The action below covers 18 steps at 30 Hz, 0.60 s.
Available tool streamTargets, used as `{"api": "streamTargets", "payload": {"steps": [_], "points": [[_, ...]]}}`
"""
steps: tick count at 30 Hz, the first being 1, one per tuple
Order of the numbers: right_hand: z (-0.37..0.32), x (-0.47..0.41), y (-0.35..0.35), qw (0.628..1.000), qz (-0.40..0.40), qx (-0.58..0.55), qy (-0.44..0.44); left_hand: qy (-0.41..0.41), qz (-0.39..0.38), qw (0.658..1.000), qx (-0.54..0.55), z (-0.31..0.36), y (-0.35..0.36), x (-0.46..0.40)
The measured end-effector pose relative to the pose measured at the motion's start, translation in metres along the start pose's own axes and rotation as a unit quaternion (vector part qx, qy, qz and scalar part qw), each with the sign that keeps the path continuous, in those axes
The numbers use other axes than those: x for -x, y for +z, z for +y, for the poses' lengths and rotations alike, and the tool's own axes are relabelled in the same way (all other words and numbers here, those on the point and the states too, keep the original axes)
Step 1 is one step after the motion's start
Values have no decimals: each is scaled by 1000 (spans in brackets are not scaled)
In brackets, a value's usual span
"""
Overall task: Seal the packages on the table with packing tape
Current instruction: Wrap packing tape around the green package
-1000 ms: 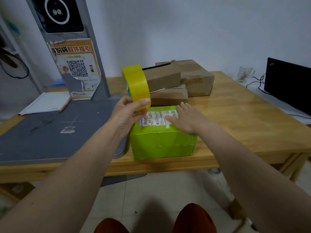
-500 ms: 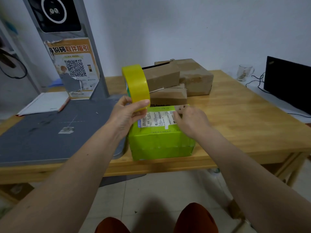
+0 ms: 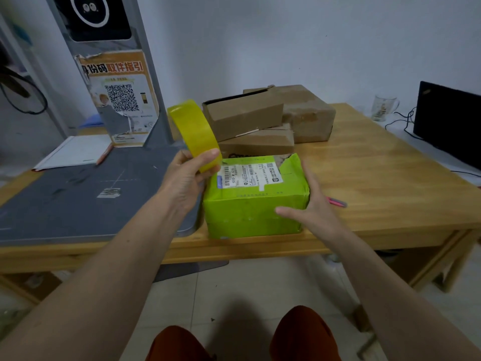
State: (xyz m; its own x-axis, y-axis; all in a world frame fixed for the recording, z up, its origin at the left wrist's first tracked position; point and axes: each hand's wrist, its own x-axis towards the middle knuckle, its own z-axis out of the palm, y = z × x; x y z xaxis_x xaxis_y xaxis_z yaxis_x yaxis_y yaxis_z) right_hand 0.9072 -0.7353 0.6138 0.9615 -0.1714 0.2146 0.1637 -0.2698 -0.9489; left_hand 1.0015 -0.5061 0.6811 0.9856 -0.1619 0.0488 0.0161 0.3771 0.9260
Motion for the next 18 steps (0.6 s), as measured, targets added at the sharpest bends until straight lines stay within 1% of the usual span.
{"api": "streamTargets", "payload": {"steps": [2,4,5,6,7,8,9,10,11,12,13,14,15,16,17,18], "points": [[1,-1,-1,999,20,22,-14,-8,-11,1000,14,-1,2,2],[2,-7,-8,999,35,-8,-15,-27,-36,999,15,1,2,3],[0,-10,-13,999,29,-41,-9,-38,-51,998,10,3,0,3],[-2,-12,-19,999,20,-49,-2,-47,-62,997,2,4,-1,4],[-5,-16,-24,999,18,-32,9,-51,-69,996,-8,5,-3,5],[-11,-20,-29,999,34,31,25,-50,-72,996,-20,6,-5,6],[-18,-24,-30,987,73,137,39,-43,-70,996,-29,6,-5,6],[-26,-26,-27,960,123,247,40,-32,-62,997,-32,7,-6,5],[-35,-26,-19,932,169,321,15,-18,-49,998,-28,8,-6,4],[-46,-22,-5,915,196,351,-34,-9,-32,999,-20,9,-7,2],[-55,-18,13,909,188,360,-89,-6,-15,1000,-11,10,-7,-1],[-62,-13,34,906,151,373,-131,-5,-1,1000,-2,12,-6,-3],[-66,-10,57,899,95,399,-152,-4,11,1000,5,13,-6,-6],[-67,-6,78,884,38,440,-153,-1,21,1000,11,14,-7,-9],[-65,-4,95,862,-2,487,-138,0,28,999,16,15,-8,-11],[-61,-2,106,838,-22,531,-126,0,32,999,19,16,-10,-13]]}}
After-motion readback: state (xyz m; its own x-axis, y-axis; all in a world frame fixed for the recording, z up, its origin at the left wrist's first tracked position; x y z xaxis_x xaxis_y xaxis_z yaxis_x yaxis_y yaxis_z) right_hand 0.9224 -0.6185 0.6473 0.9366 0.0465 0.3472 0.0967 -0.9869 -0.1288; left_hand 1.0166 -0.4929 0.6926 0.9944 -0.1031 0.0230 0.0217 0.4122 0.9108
